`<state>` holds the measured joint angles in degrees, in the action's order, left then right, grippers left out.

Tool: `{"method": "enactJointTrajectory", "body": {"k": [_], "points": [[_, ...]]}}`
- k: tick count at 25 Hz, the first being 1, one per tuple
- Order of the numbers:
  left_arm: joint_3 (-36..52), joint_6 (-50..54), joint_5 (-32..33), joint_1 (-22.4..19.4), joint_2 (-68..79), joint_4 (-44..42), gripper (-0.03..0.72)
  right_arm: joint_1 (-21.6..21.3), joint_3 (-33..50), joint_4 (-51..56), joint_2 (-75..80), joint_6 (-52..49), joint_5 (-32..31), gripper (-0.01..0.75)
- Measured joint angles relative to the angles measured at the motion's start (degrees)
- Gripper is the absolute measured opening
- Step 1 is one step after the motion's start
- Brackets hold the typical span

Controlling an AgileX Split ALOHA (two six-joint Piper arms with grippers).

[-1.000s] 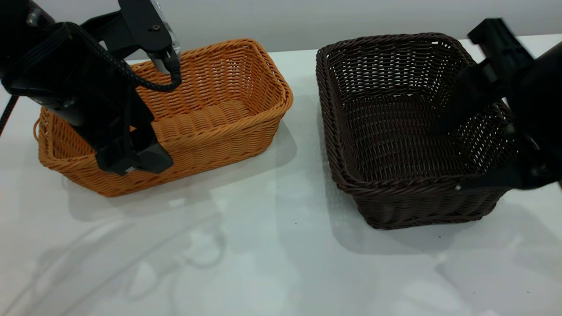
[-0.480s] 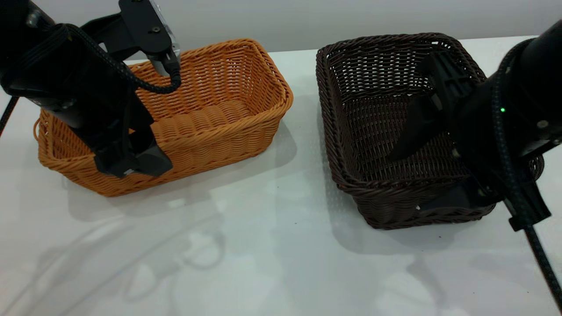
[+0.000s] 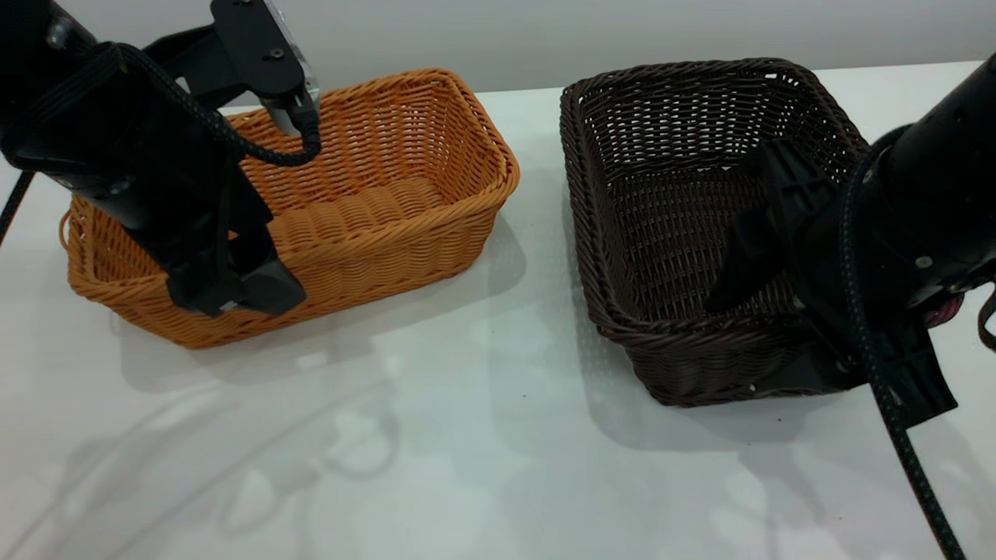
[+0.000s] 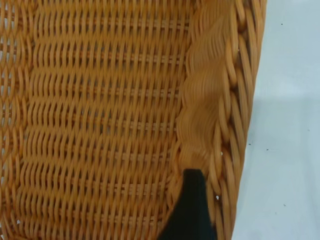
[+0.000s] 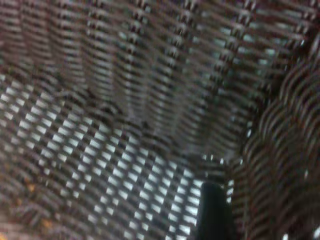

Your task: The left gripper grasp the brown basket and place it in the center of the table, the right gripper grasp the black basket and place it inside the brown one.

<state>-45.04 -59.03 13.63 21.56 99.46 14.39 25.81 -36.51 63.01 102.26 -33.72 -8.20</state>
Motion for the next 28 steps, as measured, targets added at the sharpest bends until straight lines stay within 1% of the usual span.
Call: {"method": "enactJointTrajectory", "body": {"k": [12, 20, 22, 26, 28], "points": [[0.00, 0.00, 0.51, 0.00, 0.00, 0.14, 0.563, -0.05, -0.95, 2.76, 4.56, 0.16, 4.40, 0.423], [0.00, 0.09, 0.71, 0.00, 0.00, 0.14, 0.563, -0.05, -5.02, 2.70, 8.18, 0.44, 3.03, 0.419], [0.00, 0.09, 0.71, 0.00, 0.00, 0.14, 0.563, -0.05, -5.04, 2.70, 8.34, 0.49, 3.31, 0.398], [0.00, 0.09, 0.71, 0.00, 0.00, 0.14, 0.563, -0.05, -5.04, 2.70, 8.34, 0.49, 5.25, 0.285], [0.00, 0.09, 0.71, 0.00, 0.00, 0.14, 0.563, -0.05, -5.04, 2.63, 8.34, 0.49, 5.39, 0.285]]}}
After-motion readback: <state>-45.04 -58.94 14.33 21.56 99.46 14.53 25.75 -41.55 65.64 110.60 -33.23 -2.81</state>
